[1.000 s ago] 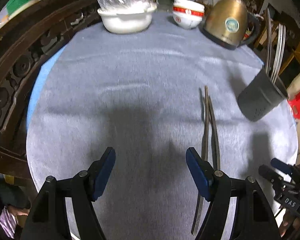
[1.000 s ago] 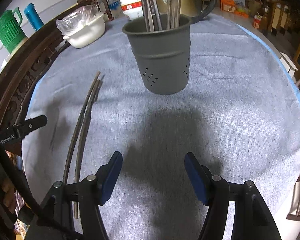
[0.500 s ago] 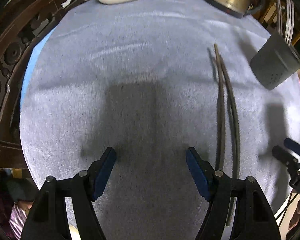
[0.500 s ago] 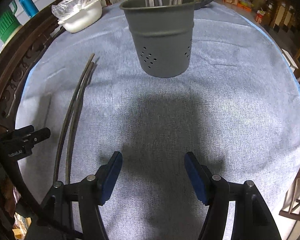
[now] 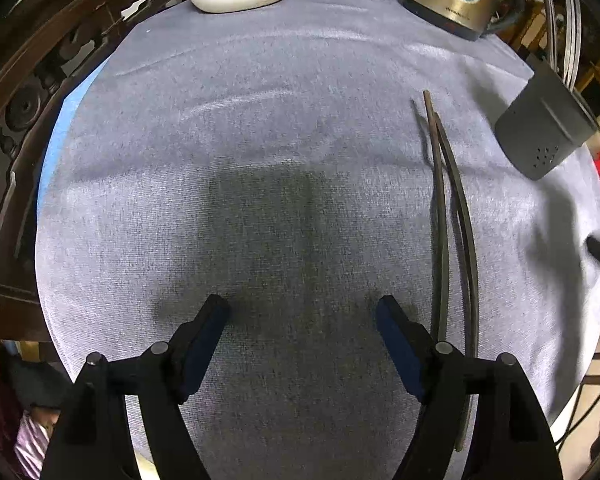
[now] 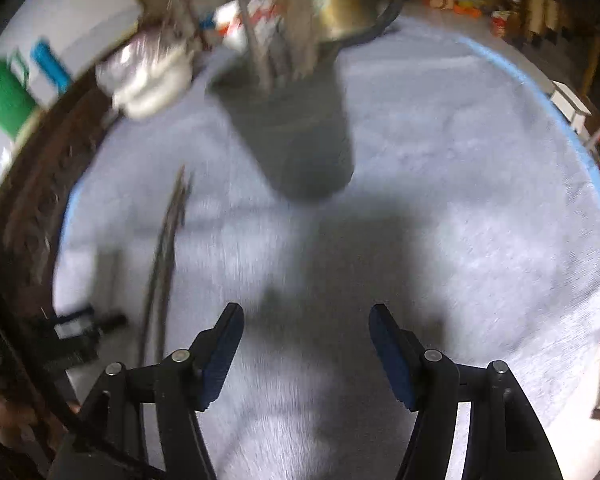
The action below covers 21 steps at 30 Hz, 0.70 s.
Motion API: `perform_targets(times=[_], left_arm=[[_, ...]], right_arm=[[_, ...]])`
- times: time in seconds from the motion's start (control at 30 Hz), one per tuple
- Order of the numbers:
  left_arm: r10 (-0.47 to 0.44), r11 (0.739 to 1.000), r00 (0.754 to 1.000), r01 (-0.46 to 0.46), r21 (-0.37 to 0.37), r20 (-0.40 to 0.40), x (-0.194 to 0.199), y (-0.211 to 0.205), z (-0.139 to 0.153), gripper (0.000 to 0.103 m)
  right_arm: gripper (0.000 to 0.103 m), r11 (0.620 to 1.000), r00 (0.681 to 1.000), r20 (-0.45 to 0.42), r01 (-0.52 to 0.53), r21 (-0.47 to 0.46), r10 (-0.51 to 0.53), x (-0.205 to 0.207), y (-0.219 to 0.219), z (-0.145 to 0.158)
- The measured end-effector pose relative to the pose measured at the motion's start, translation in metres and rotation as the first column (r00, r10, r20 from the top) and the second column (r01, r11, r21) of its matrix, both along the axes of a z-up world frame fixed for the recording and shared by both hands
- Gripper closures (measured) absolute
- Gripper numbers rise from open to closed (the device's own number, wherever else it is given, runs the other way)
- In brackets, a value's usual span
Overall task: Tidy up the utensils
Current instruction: 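Close the right tool on one of the last two chopsticks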
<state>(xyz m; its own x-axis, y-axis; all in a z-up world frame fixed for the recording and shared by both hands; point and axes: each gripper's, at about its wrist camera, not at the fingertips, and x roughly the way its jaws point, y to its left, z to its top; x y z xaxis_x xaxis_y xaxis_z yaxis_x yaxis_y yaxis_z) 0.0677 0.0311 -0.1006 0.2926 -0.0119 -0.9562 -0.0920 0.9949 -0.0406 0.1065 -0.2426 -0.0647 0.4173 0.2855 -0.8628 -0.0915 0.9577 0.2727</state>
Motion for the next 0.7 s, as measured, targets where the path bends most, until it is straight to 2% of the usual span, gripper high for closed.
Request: perform_targets(times=[0.13, 0.27, 0.47, 0.63, 0.7], left_arm=[[0.009, 1.000, 1.000, -0.009, -0.008, 0.000, 0.002, 0.002, 0.001, 0.025], [0.019, 1.000, 1.000, -0.019, -0.013, 0.007, 0.007, 0.006, 0.005, 0.025], [0.010, 1.000, 0.999, -0.009, 0.030, -0.032, 0.015, 0.006, -0.001, 0.025], [0.011, 0.999, 0.999, -0.010, 0.032, -0.034, 0.016, 0.006, 0.000, 0.025], [0.011, 0.999, 0.999, -0.010, 0.031, -0.034, 0.017, 0.007, 0.000, 0.025]], right_arm=[[0.034, 0.998, 0.993, 0.102, 0.056, 0.036, -0.060, 0.008, -0.019, 0.028], [0.034, 0.997, 0.995, 0.079, 0.053, 0.056, -0.058, 0.013, -0.020, 0.025], [0.036, 0.998, 0.999, -0.008, -0.037, 0.044, 0.037, 0.002, 0.002, 0.003], [0.060, 0.986, 0.986, -0.050, -0.157, 0.046, 0.160, 0.007, 0.045, -0.002], [0.063, 0.981, 0.979, -0.066, -0.188, 0.057, 0.191, 0.011, 0.060, -0.005]])
